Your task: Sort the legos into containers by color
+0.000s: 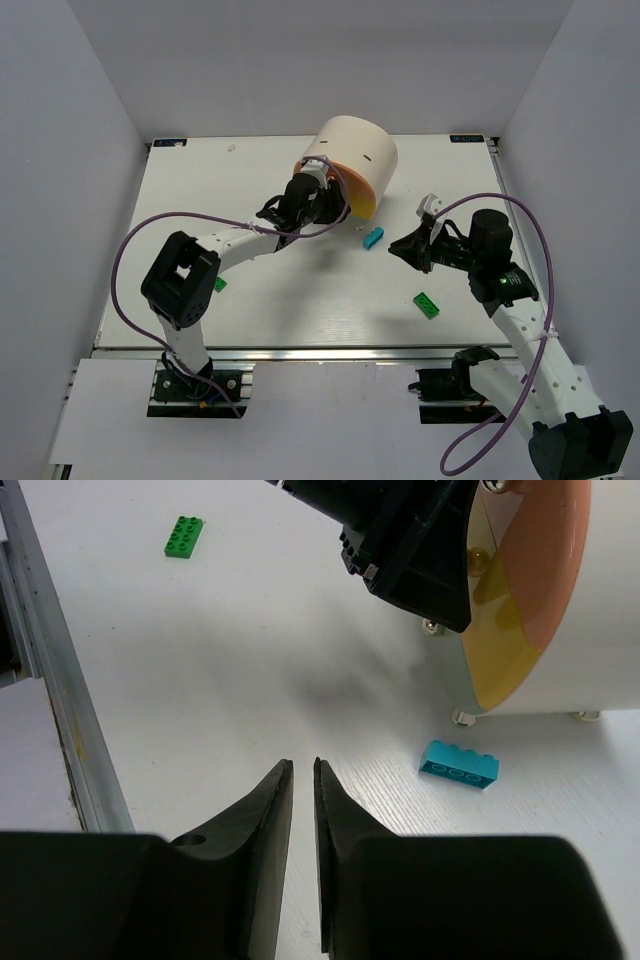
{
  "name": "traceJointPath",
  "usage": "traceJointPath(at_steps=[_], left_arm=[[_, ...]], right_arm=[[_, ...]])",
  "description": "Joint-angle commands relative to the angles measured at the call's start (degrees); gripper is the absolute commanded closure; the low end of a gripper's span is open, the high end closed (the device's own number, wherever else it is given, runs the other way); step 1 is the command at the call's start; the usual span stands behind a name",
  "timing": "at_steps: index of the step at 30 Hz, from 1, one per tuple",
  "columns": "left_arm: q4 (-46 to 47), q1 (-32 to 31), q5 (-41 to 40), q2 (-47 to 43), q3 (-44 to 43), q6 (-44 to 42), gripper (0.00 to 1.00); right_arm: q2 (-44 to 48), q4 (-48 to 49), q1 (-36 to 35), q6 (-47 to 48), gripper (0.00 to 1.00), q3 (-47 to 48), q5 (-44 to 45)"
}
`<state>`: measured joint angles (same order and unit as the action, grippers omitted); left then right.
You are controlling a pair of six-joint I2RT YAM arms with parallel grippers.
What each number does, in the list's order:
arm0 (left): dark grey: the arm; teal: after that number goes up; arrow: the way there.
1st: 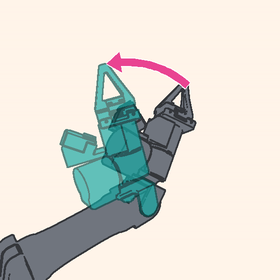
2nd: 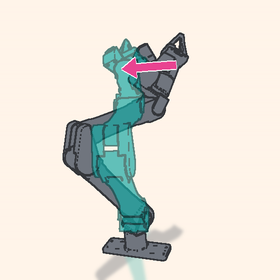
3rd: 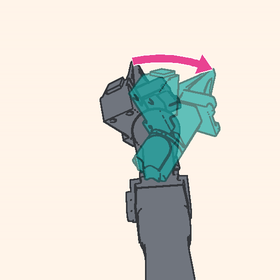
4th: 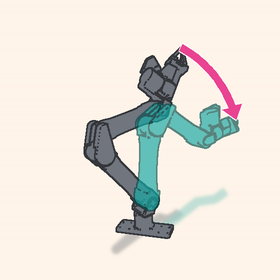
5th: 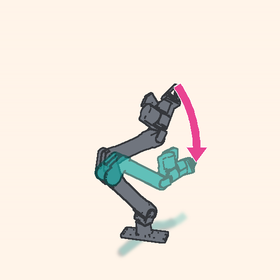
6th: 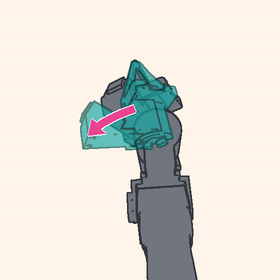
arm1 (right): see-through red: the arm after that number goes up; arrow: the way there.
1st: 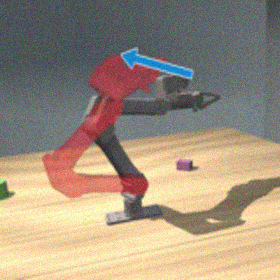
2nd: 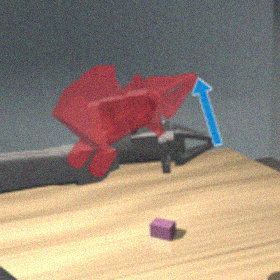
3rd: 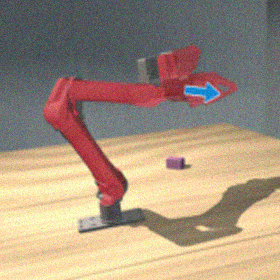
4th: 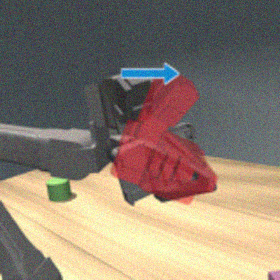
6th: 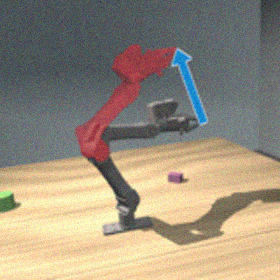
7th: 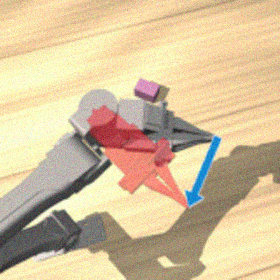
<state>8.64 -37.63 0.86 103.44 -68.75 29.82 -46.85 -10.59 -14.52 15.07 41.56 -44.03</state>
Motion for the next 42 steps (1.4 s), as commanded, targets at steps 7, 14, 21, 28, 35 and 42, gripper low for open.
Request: traceJointPath(at_steps=[7,14,21,28,35,42], left_arm=[[-5.83,0.89,-8.07,-2.10,-2.96,-2.92,0.47],[-6.36,1.94,-7.02,1.06,-7.01,-4.69,0.41],[-5.66,3.09,-4.82,1.77,-7.63,-5.65,0.54],[-3.73,3.09,-1.75,-0.25,-4.99,-5.83,0.79],[-3.46,3.09,2.21,-9.65,3.44,-7.15,0.88],[-5.83,3.09,3.97,-19.41,11.44,-8.38,0.83]], right_arm=[[0.18,0.39,0.38,1.37,0.80,1.07,-0.88],[0.27,0.48,0.46,1.63,0.80,0.98,-0.44],[0.18,0.75,0.55,1.63,0.80,0.80,-0.35],[0.09,0.83,0.81,1.63,0.80,0.63,0.35],[-0.17,1.19,0.72,1.80,0.79,0.45,1.84],[-1.22,1.45,0.64,1.89,0.53,0.19,2.63]])
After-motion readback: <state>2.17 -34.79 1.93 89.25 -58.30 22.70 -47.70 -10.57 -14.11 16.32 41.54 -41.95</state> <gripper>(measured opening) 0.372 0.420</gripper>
